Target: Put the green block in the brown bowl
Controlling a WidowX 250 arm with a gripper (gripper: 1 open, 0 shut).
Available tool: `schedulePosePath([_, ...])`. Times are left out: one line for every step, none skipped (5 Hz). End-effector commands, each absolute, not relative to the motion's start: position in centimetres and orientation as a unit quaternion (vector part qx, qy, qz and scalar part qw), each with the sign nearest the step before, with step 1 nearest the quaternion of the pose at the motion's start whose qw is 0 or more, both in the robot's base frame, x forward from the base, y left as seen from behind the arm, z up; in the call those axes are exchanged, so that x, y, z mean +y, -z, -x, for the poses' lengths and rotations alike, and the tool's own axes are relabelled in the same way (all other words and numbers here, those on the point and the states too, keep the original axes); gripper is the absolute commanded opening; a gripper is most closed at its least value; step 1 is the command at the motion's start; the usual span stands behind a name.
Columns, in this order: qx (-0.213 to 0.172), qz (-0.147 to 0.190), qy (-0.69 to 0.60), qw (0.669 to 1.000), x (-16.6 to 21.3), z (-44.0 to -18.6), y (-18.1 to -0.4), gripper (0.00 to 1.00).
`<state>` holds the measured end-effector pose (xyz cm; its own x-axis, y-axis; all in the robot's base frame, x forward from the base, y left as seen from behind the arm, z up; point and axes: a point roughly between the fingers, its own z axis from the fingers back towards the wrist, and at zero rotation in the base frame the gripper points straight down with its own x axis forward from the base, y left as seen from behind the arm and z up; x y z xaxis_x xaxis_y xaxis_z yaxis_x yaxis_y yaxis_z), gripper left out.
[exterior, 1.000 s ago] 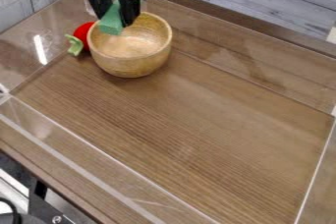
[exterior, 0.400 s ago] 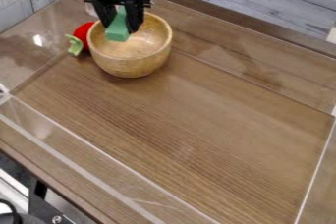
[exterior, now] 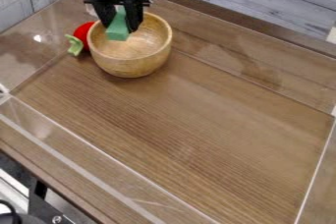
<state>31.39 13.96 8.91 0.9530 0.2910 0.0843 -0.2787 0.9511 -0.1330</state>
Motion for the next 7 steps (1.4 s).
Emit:
schedulePosePath([-0.084,0.056,-0.149,0.984,16.2,-32.3,-10.7,0.00])
schedulePosePath([-0.084,0.063,-0.145,0.984,17.3,-32.5,-10.7,0.00])
schedulePosePath([-0.082,0.071,-0.124,0.986,17.0,-32.9,-10.7,0.00])
schedulePosePath([-0.079,0.080,-0.099,0.989,16.5,-33.4,-10.7,0.00])
schedulePosePath([-0.077,0.086,-0.089,0.989,16.4,-33.9,-10.8,0.00])
schedulePosePath([-0.074,0.092,-0.079,0.990,16.2,-34.1,-11.1,0.00])
schedulePosePath([-0.068,0.087,-0.076,0.991,15.7,-34.8,-10.8,0.00])
